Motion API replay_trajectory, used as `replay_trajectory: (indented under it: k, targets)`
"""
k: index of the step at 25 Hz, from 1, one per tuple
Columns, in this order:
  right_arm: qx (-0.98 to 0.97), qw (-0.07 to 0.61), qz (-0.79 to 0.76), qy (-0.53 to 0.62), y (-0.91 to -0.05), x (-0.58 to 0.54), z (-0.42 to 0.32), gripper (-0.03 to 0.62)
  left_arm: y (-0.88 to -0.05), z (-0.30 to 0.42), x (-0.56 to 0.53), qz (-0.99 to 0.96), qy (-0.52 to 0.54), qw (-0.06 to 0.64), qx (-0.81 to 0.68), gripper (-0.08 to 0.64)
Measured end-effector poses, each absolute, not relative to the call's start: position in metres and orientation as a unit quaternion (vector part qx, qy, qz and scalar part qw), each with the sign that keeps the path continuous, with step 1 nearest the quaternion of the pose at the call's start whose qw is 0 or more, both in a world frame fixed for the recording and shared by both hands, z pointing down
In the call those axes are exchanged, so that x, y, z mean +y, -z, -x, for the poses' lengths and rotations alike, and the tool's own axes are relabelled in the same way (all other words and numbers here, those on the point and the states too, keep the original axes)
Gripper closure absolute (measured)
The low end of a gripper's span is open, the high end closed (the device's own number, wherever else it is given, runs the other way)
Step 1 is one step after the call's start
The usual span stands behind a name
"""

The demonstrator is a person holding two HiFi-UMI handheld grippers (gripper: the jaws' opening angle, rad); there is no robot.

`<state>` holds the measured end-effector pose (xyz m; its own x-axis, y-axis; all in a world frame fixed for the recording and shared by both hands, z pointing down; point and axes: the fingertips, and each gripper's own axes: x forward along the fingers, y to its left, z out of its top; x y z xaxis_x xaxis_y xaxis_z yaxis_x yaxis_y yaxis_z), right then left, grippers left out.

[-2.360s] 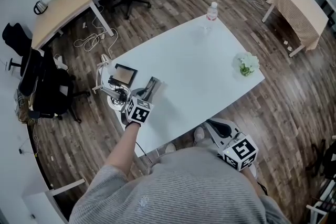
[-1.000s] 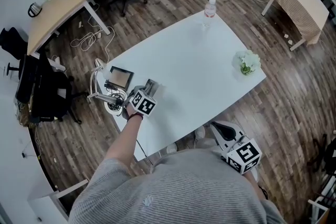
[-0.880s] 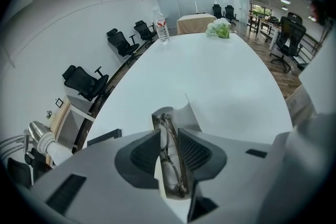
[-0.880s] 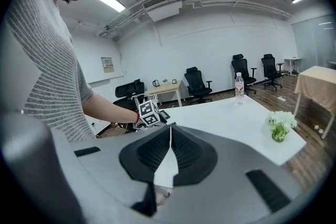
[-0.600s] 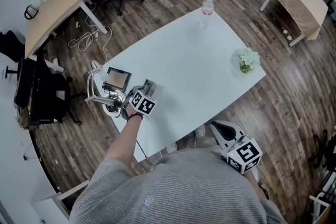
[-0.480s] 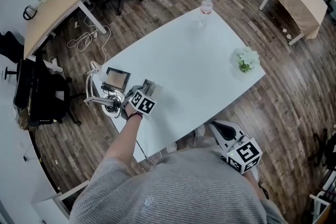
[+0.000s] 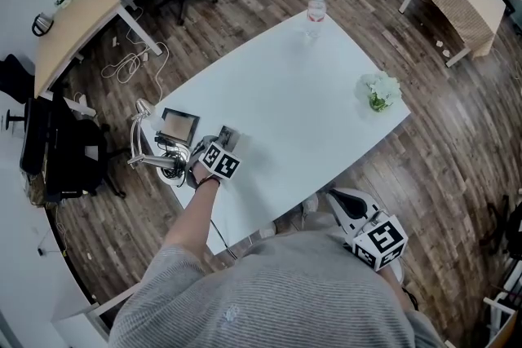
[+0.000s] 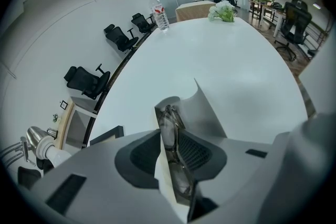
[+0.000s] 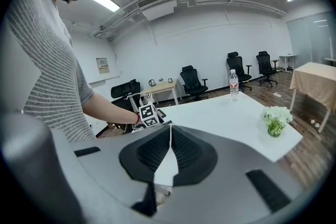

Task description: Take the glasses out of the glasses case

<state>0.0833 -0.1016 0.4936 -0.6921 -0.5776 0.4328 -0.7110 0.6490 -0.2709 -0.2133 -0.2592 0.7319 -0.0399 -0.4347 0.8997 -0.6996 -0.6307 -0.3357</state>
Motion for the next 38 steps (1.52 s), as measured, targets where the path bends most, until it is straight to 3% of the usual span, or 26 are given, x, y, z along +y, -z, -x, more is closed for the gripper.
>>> replay_trajectory:
  k: [10, 22, 38]
  targets:
    - [-0.892, 0.155, -0.365, -0.218, -0.493, -0.104, -0.084, 0.575, -0.734, 0.209, -0.263, -0.691, -0.587, 0.085, -0.413, 0.454]
    - [-0.892, 0.145, -0.373, -0.209, -0.491, -0.104, -0.081, 0.575, -0.713, 0.208, -0.261, -0.709, -0.549, 0.070, -0.437, 0.534]
    - [-0.906, 0.145, -0.349, -0.192, -0.478, -0.098, -0.062, 0.575, -0.648, 0.201, -0.258, -0.758, -0.387, 0.138, -0.506, 0.534]
